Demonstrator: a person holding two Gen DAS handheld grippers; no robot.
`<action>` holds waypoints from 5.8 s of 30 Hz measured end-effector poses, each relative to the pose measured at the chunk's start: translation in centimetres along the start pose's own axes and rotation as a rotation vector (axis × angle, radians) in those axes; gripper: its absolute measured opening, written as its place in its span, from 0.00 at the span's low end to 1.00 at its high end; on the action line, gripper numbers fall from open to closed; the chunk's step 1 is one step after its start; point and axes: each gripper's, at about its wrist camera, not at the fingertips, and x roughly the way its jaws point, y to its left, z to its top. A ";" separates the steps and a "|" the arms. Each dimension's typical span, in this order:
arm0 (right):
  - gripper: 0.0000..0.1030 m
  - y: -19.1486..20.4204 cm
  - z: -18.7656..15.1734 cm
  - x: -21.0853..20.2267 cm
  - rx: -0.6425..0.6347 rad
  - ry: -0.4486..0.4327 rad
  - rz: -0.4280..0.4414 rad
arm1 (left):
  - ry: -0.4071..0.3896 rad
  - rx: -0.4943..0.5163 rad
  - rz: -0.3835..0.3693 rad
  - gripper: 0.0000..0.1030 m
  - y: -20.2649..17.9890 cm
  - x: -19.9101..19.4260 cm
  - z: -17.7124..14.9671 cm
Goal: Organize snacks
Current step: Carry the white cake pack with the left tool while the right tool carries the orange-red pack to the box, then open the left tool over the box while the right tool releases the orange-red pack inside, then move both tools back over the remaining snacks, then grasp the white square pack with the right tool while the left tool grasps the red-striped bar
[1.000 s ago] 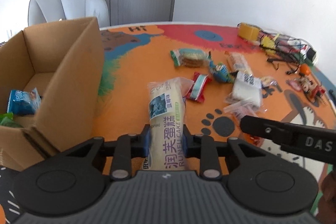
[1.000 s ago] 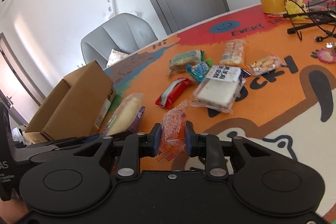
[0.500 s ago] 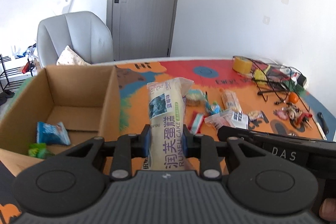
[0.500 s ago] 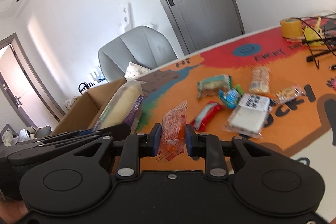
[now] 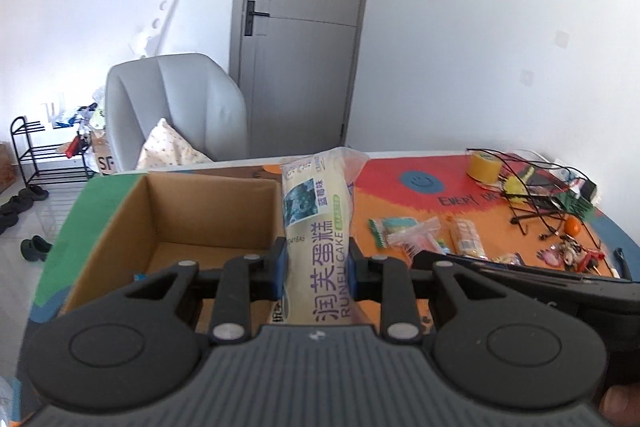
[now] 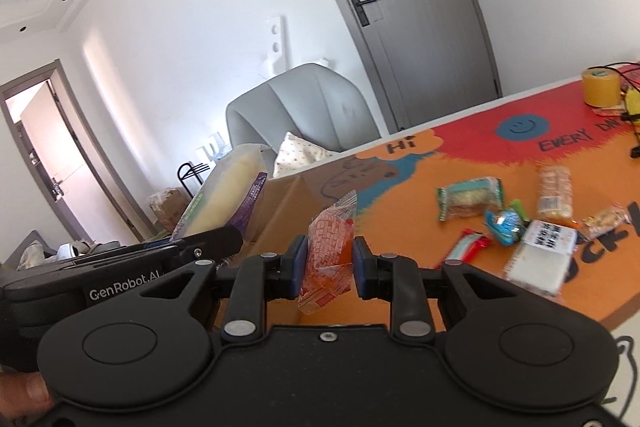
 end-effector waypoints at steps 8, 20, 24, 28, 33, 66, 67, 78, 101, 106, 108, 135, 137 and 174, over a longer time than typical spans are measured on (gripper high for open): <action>0.25 2.0 0.6 1.5 -0.019 0.003 0.041 | -0.017 -0.035 0.066 0.26 3.6 -0.4 0.8; 0.25 4.9 1.0 4.7 -0.050 0.029 0.065 | -0.013 -0.076 0.120 0.26 8.3 0.5 1.1; 0.25 5.7 1.0 5.5 -0.065 0.040 0.067 | 0.003 -0.100 0.112 0.26 9.4 1.8 1.1; 0.25 6.2 1.1 6.1 -0.076 0.045 0.059 | 0.012 -0.110 0.099 0.26 9.7 2.8 1.1; 0.25 6.6 1.3 6.7 -0.080 0.047 0.048 | 0.030 -0.128 0.097 0.30 10.0 3.7 1.1; 0.68 0.4 -0.3 1.7 0.083 0.020 -0.021 | 0.060 -0.080 0.083 0.84 5.7 1.0 -1.5; 0.70 0.1 -0.4 1.4 0.086 0.017 -0.024 | 0.061 -0.074 0.078 0.85 5.2 0.9 -1.6; 0.93 -3.0 -1.0 -1.9 0.110 -0.022 -0.071 | 0.071 -0.024 0.028 0.89 1.0 0.6 -2.1; 1.00 -11.1 -2.3 -6.1 0.224 -0.050 -0.185 | 0.107 0.032 -0.059 0.92 -6.4 3.1 -3.1; 1.00 -13.3 -3.0 -5.9 0.271 -0.039 -0.209 | 0.094 0.054 -0.095 0.92 -7.8 3.9 -3.5; 1.00 -13.9 -3.2 -5.7 0.284 -0.041 -0.217 | 0.097 0.064 -0.099 0.92 -8.4 4.6 -3.7; 0.65 -14.4 -1.0 4.7 0.196 0.091 -0.284 | 0.208 0.046 -0.057 0.67 -8.0 14.1 -2.1; 0.59 -14.7 -1.2 5.0 0.185 0.107 -0.287 | 0.220 0.046 -0.066 0.67 -8.2 14.7 -2.2; 0.47 -11.3 -1.2 7.6 -0.050 0.198 -0.483 | 0.303 0.016 -0.117 0.17 -7.1 18.1 -3.3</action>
